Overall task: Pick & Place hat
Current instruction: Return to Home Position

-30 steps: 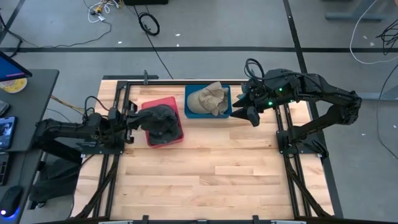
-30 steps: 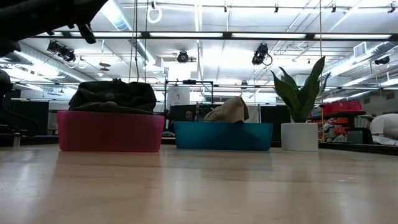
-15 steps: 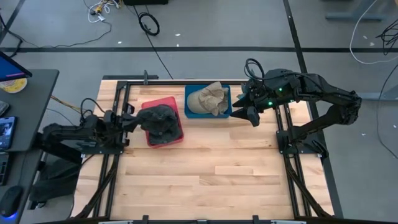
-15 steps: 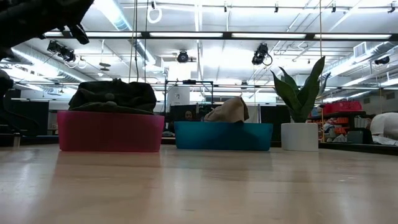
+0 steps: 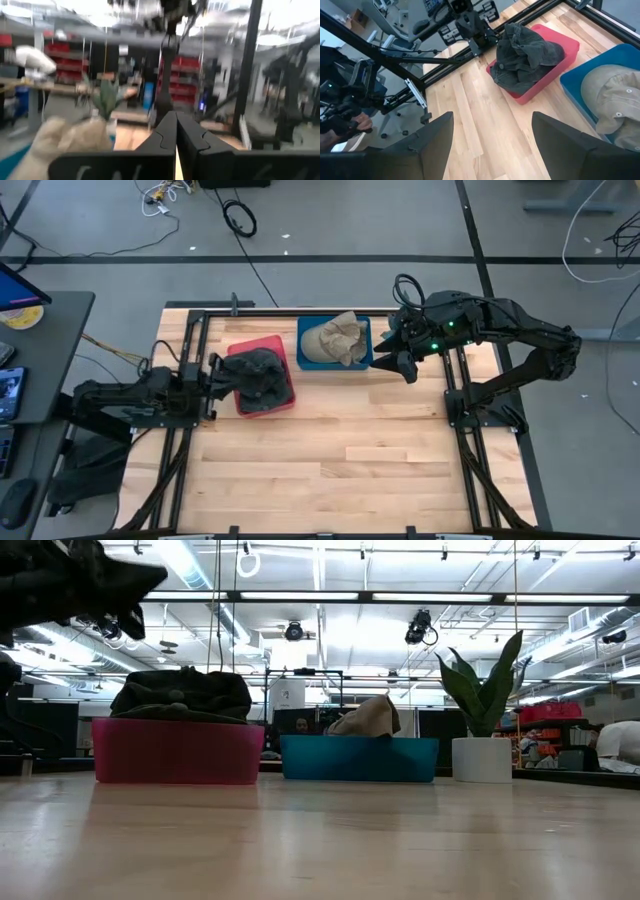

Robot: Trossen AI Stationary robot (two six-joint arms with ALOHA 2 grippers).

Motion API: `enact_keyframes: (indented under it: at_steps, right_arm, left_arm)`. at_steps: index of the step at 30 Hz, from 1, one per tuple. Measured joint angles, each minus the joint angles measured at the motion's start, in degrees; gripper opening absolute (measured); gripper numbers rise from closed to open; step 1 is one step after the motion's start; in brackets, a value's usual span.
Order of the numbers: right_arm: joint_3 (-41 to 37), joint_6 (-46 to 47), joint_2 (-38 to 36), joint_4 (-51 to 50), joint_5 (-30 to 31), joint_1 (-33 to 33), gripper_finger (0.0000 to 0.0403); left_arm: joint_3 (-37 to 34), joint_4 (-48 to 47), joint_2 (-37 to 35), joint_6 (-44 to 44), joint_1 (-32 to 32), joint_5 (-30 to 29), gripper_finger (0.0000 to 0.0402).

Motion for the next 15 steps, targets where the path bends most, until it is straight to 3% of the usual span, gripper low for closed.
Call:
enact_keyframes:
  at_steps: [9,15]
  right_arm:
    - [0.01,-0.44,0.0,-0.01,0.0,0.0,0.0272]
    - [0.0,-0.44,0.24,-0.02,0.02,0.0,0.0272]
  left_arm:
    - [-0.02,-13.08,0.02,0.12,0.0,0.03,0.0002]
    - [0.02,-14.51,0.24,1.24,0.0,1.05,0.0002]
